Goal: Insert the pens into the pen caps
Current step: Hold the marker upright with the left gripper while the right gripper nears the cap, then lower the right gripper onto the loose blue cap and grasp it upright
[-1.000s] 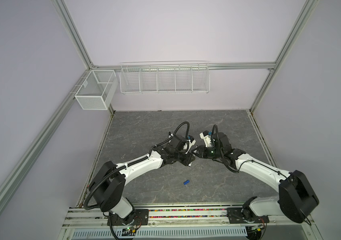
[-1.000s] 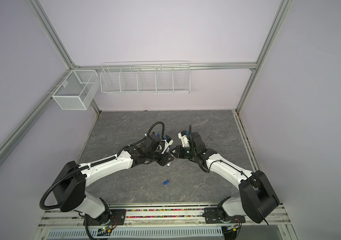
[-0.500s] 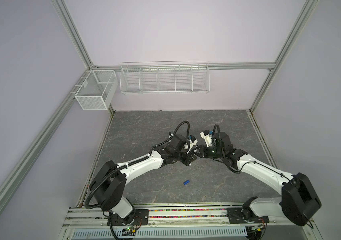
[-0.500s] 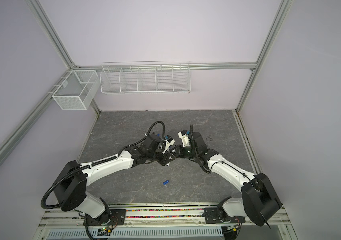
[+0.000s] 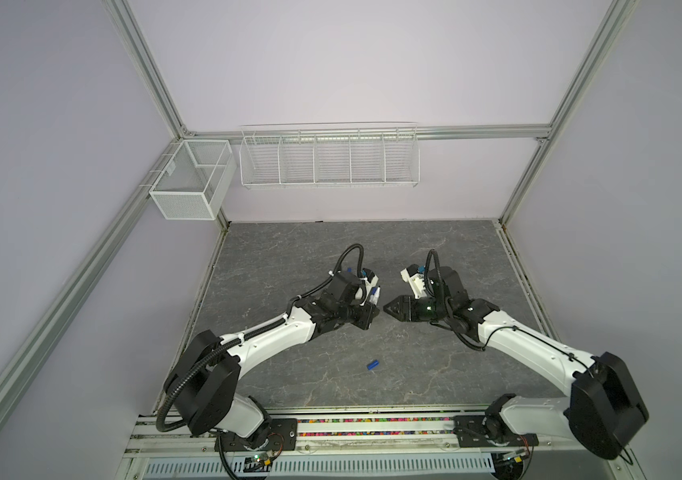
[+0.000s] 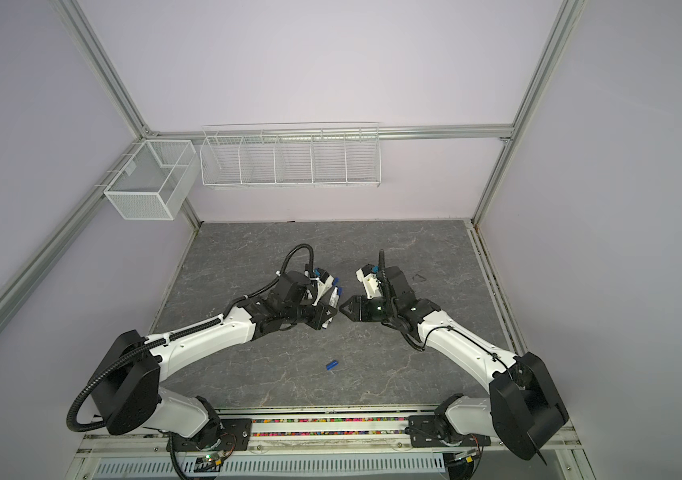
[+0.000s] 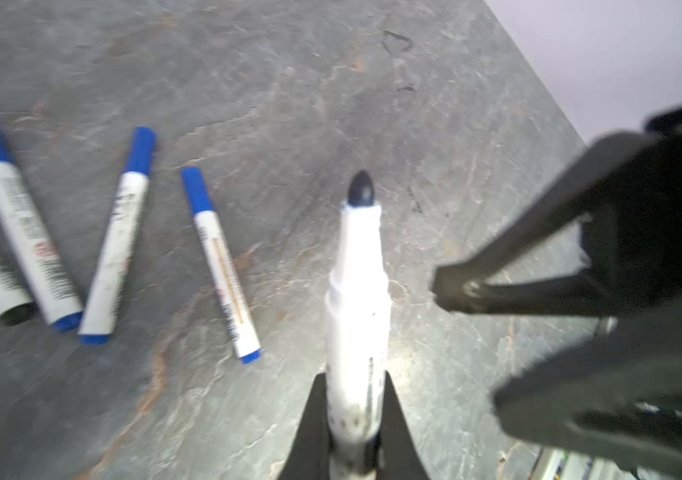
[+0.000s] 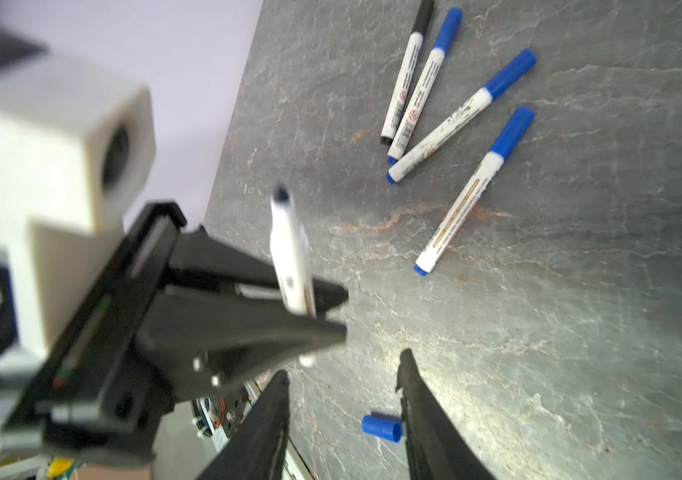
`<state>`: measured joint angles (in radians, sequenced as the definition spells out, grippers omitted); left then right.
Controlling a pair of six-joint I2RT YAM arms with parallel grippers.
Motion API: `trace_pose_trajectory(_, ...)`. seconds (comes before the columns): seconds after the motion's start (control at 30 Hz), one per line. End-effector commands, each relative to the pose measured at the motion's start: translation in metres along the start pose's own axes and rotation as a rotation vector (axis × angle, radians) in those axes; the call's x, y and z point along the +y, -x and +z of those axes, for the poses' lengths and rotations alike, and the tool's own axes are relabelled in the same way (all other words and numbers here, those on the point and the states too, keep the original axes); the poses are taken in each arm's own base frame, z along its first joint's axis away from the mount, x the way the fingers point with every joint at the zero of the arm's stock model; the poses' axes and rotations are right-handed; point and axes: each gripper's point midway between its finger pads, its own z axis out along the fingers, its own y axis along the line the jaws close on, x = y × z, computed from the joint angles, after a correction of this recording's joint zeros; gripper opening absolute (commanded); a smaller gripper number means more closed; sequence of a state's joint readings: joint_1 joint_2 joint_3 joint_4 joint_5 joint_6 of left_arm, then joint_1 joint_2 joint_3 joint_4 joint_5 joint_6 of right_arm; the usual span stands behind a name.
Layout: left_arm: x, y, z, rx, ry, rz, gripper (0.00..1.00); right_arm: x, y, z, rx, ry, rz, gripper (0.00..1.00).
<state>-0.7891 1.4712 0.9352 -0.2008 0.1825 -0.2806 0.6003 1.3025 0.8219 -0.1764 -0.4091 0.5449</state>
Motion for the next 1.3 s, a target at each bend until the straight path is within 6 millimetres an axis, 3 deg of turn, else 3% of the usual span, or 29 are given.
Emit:
trace_pose_trajectory(0.0,0.039,0.007,-0.012,-0.062,0.164,-0.113,0.00,-0.008,-0.032,0.000,0.129,-0.104,-0.123,0.47)
trace_pose_trajectory(0.07,0.052,0.008,-0.017,-0.071,0.219,-0.136,0.00,-0.010,-0.055,0.007,0.221,-0.143,-0.191,0.47)
trace_pose_trajectory(0.13,0.062,0.008,-0.021,-0.081,0.252,-0.160,0.00,-0.001,-0.063,0.012,0.276,-0.169,-0.271,0.47)
trace_pose_trajectory(0.47,0.102,0.005,-0.047,-0.165,0.332,-0.330,0.00,-0.003,-0.118,0.055,0.573,-0.363,-0.573,0.49)
trace_pose_trajectory(0.77,0.107,0.004,-0.062,-0.208,0.353,-0.331,0.00,-0.023,-0.131,0.072,0.686,-0.516,-0.694,0.50)
trace_pose_trajectory(1.27,0.107,-0.001,-0.058,-0.201,0.340,-0.336,0.00,-0.034,-0.147,0.077,0.746,-0.535,-0.714,0.50)
